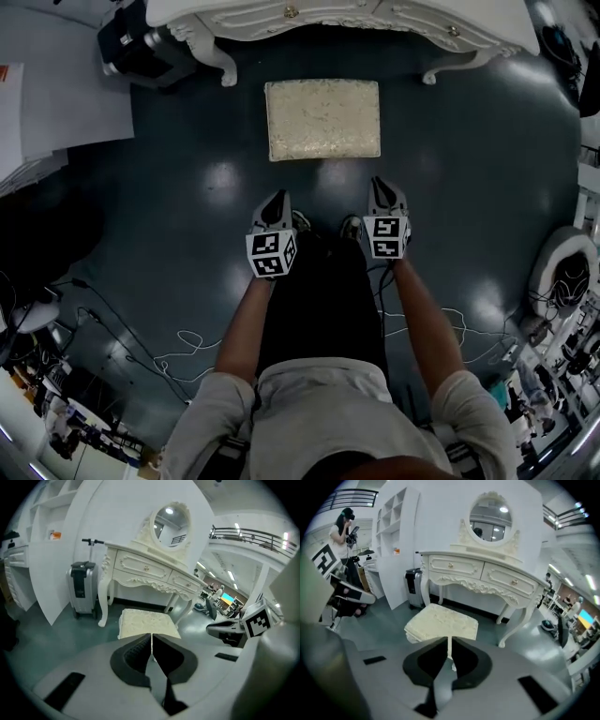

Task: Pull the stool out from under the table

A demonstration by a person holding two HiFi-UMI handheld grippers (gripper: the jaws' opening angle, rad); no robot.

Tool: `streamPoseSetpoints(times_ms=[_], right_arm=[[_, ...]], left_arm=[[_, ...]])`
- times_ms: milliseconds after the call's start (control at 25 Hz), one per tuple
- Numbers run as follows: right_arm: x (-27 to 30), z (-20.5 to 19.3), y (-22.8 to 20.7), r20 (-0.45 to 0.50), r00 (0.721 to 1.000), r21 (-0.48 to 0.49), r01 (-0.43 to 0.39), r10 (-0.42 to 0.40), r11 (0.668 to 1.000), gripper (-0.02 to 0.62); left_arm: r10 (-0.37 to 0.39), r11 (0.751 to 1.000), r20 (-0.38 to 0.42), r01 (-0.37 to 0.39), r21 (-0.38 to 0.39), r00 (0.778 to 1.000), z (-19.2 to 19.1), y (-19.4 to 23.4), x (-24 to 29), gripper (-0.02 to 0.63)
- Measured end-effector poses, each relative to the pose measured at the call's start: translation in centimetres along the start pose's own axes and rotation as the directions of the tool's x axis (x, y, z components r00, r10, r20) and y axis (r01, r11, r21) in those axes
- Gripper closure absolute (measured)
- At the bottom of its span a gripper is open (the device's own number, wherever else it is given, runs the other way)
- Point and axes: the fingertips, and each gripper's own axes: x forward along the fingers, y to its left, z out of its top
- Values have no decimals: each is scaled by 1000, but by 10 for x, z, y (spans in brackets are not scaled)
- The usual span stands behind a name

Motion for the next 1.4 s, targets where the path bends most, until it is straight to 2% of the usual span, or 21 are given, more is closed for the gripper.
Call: streamPoseSetpoints(times_ms=[80,200,280,440,600,680,760,880,1080,1240,1400], right_arm=[[-22,18,3,33,999,21,0,-1,1000,563],[-49,41,9,76,997,65,-14,9,998,568],[-69,60,15,114,993,82,-27,18,996,571],[-113,108,28,224,973,87,-68,47,994,575],[-160,136,16,297,954,105,-64,30,992,578],[-180,151,8,333,943,124,-64,19,990,579],[-198,164,4,361,932,135,-77,24,988,580],[-222,179,-1,399,915,147,-126,58,981,580],[-269,198,-17,443,893,97,-134,78,986,580],[-299,207,-34,483,872,85,-133,76,987,580],[-331,202,-47,511,856,74,-130,74,989,581]], left_arm=[[-3,1000,9,3,10,1000,8,-13,-13,591],[9,997,28,-11,72,1000,24,-30,-30,591],[14,995,66,-20,102,998,42,-44,-45,591],[13,994,154,-30,109,988,82,-72,-79,591],[-8,991,222,-22,134,975,117,-112,-110,591],[-1,992,252,-30,119,968,134,-126,-122,591],[24,997,280,-44,64,960,149,-136,-134,591],[35,999,316,-46,27,948,167,-159,-146,591],[-22,994,370,-20,107,929,195,-220,-172,591],[-45,985,406,-28,171,913,209,-254,-191,591],[-20,985,410,-53,166,912,211,-275,-200,591]])
